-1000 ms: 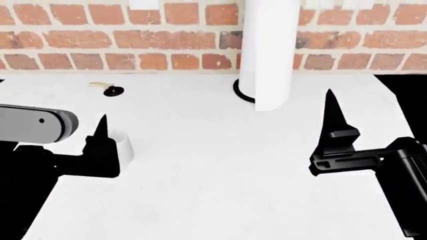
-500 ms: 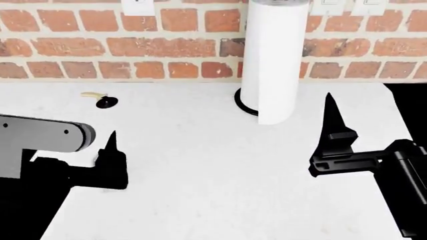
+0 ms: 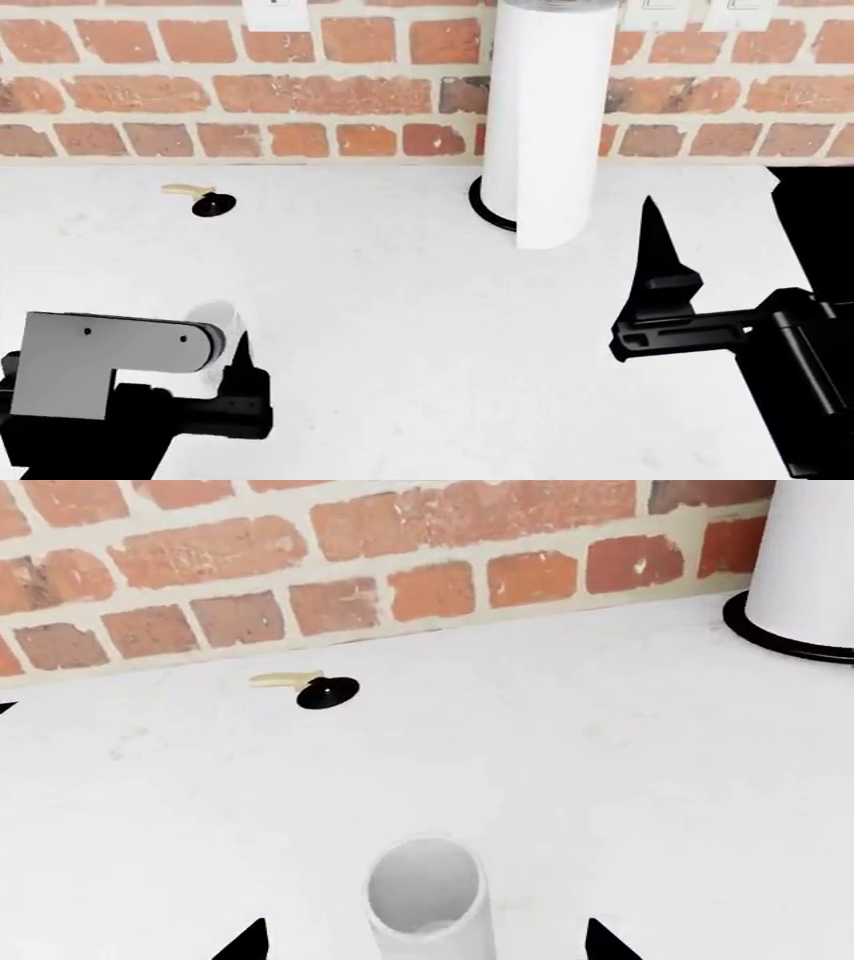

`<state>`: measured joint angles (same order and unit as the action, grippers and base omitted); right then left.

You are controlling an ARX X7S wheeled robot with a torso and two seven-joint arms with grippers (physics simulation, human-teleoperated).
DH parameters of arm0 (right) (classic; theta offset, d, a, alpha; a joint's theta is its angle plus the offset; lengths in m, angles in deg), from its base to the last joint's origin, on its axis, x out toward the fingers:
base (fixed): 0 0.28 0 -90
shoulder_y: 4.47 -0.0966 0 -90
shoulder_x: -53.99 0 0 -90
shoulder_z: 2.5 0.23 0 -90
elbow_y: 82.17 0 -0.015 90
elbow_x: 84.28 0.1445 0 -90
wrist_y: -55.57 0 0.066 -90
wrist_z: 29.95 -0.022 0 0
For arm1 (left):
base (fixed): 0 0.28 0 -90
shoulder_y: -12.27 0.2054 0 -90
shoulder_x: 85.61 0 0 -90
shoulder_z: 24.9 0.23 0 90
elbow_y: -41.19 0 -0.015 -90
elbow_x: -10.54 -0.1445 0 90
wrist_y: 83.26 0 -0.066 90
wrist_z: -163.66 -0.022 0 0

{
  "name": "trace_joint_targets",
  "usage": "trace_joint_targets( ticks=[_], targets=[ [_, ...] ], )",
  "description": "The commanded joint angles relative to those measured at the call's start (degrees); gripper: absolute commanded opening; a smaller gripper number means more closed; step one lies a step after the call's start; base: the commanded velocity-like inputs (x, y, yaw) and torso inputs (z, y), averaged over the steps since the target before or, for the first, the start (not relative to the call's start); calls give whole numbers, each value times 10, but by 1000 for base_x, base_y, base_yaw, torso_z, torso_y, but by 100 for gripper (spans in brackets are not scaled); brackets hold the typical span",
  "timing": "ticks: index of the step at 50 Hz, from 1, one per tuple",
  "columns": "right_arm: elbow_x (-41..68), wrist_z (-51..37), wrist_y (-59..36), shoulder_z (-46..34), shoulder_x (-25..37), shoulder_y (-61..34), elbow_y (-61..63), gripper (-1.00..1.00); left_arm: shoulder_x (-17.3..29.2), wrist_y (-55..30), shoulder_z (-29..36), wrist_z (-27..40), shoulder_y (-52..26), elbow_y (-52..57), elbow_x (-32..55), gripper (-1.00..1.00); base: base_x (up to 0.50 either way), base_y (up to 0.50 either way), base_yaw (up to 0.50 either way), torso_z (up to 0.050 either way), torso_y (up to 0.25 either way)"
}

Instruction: A wet mug is on the counter and needs to be dried. Pick it up and place it upside down in the open cabinet.

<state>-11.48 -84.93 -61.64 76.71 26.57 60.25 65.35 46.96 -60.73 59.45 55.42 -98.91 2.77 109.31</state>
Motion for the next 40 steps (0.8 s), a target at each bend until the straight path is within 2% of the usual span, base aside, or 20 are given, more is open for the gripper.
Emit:
trace_joint_targets(
  ticks=[1, 10, 18, 25, 40],
  targets=[
    [-20, 9, 8, -2, -4, 17, -4, 100, -29, -9, -22, -67, 73, 10, -96, 100, 0, 0, 0, 0, 0],
    [-29, 12, 12, -3, -4, 26, -3, 100, -49, -5, -12, -123, 102, 14, -165, 100, 0, 0, 0, 0, 0],
    [-45, 17, 13, -10, -10, 31, -1, 100, -79, 42, 10, -218, 151, -9, -294, 100, 0, 0, 0, 0, 0],
    [-65, 28, 19, -15, -15, 43, -2, 100, -91, 80, 43, -263, 166, -40, -381, 100, 0, 0, 0, 0, 0],
    [-72, 29, 25, -20, -17, 47, -2, 100, -106, 133, 80, -306, 170, -91, -453, 100, 0, 0, 0, 0, 0]
  ],
)
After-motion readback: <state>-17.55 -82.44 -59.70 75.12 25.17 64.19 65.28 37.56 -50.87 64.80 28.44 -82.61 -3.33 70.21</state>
